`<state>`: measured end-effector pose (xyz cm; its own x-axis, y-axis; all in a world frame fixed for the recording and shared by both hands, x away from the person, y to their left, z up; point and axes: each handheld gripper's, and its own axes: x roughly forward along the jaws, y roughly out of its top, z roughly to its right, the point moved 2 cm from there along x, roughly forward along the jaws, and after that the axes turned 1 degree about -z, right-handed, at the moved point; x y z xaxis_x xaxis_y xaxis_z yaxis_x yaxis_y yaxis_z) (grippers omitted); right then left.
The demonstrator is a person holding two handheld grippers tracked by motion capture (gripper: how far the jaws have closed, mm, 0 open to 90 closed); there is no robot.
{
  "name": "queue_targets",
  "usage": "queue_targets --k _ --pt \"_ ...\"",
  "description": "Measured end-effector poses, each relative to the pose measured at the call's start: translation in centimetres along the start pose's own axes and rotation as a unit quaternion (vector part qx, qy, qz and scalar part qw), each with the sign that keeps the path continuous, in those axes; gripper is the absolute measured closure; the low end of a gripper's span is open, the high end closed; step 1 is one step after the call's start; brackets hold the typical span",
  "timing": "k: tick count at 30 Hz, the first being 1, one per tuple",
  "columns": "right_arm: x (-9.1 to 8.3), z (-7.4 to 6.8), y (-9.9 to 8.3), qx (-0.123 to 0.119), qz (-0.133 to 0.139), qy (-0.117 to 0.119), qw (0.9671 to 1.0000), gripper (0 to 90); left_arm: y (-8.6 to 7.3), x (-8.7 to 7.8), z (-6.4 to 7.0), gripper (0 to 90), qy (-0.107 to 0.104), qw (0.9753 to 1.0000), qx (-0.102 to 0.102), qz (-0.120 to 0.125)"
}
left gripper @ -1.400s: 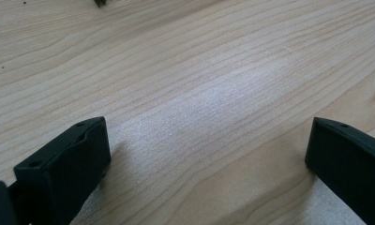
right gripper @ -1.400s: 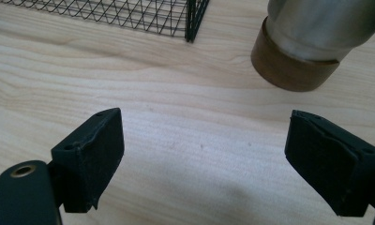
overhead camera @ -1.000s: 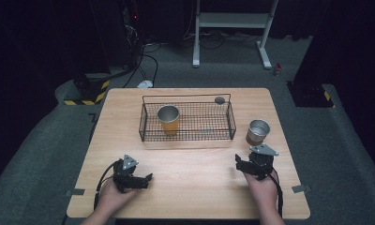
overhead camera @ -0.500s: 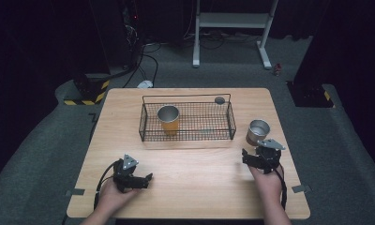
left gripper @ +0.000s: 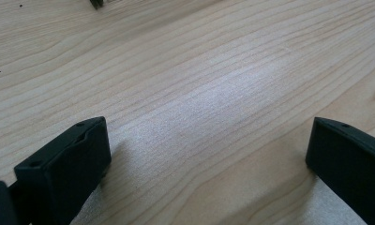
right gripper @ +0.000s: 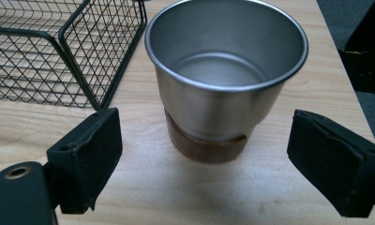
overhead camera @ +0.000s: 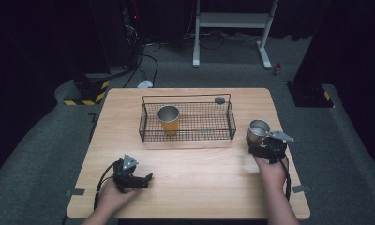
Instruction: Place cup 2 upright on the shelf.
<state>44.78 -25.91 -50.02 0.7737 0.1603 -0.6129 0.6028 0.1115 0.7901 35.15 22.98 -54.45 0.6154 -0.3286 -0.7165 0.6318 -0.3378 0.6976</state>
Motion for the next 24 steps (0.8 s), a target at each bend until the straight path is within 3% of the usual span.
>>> queue_targets --k 10,12,14,21,24 --pt "1.4 0.5 0.9 0.005 0.005 -0.003 1.0 10.5 0.1 0.1 0.0 0.3 0.003 1.0 -0.001 0.0" --pt "1.8 1.0 0.9 0.017 0.016 0.002 0.9997 11.4 0.1 0.1 0.0 0.3 0.003 1.0 -0.002 0.0" --pt "2.2 1.1 0.9 0.019 0.008 -0.002 0.9998 11.4 0.1 0.1 0.0 0.3 0.003 1.0 -0.002 0.0" --pt "2.9 0.6 1.6 0.008 0.007 -0.012 0.9999 11.6 0.1 0.1 0.0 0.3 0.003 1.0 -0.003 0.001" --pt "3.1 0.5 1.9 0.012 0.024 -0.006 0.9996 12.9 0.1 0.1 0.0 0.3 0.003 1.0 -0.003 0.0"
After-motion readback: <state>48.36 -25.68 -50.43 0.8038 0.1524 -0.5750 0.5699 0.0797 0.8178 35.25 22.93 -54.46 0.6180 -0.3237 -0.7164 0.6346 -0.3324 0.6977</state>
